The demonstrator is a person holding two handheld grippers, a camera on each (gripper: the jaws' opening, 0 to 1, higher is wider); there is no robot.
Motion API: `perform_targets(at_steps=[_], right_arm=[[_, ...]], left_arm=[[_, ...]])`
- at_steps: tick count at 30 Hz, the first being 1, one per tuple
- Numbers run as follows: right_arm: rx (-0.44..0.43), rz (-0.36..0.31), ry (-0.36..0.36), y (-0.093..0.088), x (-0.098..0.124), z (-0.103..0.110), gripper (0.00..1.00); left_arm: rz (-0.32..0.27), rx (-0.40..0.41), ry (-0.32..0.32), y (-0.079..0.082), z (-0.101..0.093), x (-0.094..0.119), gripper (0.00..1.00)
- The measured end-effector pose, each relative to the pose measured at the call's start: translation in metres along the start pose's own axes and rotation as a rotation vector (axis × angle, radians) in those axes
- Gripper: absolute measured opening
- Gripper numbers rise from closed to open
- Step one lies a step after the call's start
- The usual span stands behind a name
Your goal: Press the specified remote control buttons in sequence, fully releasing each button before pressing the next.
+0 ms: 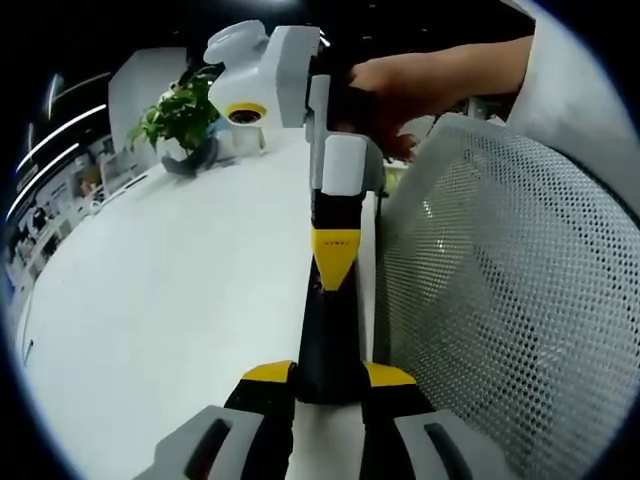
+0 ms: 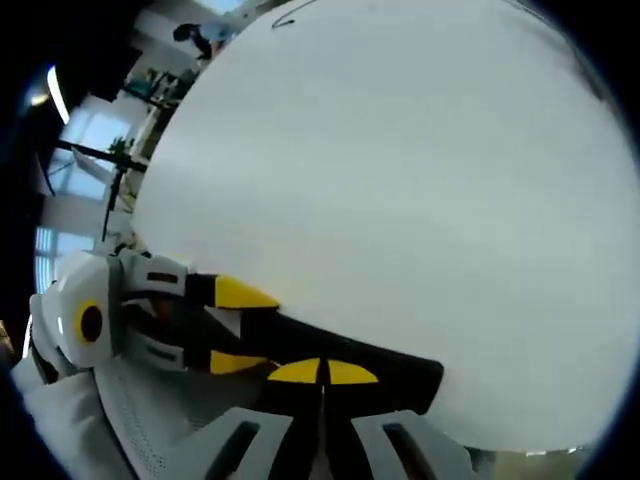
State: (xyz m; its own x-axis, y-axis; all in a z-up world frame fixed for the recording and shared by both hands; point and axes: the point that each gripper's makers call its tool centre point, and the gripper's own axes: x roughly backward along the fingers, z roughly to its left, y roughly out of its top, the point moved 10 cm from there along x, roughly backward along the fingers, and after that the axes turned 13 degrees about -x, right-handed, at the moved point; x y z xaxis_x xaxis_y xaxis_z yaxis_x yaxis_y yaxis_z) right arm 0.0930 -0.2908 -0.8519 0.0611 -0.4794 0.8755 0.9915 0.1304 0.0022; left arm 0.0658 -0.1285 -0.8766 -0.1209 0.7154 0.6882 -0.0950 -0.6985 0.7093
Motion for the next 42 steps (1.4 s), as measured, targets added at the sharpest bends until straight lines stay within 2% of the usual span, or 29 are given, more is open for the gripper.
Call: perform_targets(at_steps=[8,15,19,24,32,34,35,36,42], right_arm=[[-0.011,-0.015,0.018,-0.001,0.000,-0.002,0.00],[-0.069,-0.035,0.046,-0.003,0.002,-0.006,0.00],[-0.054,-0.052,0.013,-0.007,0.007,-0.007,0.00],[-0.068,-0.058,0.053,-0.009,0.010,-0.008,0.00],[-0.031,-0.034,0.021,-0.008,0.006,-0.003,0.00],[-0.019,-0.016,-0.013,-0.008,0.004,-0.005,0.00],[0.004,0.001,-0.057,-0.009,0.002,-0.008,0.00],[-0.001,-0.019,-0.021,-0.009,0.002,-0.004,0.00],[0.042,-0.009,-0.058,-0.010,0.001,-0.002,0.00]], left_arm=[[0.013,0.005,-0.003,-0.002,0.000,0.004,0.24],[0.014,-0.001,-0.006,-0.002,0.000,0.004,0.24],[0.006,-0.004,-0.002,-0.001,0.002,0.002,0.24],[0.003,-0.007,-0.001,-0.001,0.002,0.001,0.24],[-0.002,-0.010,0.004,0.000,0.003,0.000,0.24],[-0.003,-0.009,0.005,0.000,0.003,0.000,0.24],[-0.004,-0.008,0.005,0.000,0.003,0.000,0.24],[-0.006,-0.009,0.006,0.000,0.003,0.000,0.24],[-0.009,-0.002,0.007,-0.001,0.003,0.000,0.24]])
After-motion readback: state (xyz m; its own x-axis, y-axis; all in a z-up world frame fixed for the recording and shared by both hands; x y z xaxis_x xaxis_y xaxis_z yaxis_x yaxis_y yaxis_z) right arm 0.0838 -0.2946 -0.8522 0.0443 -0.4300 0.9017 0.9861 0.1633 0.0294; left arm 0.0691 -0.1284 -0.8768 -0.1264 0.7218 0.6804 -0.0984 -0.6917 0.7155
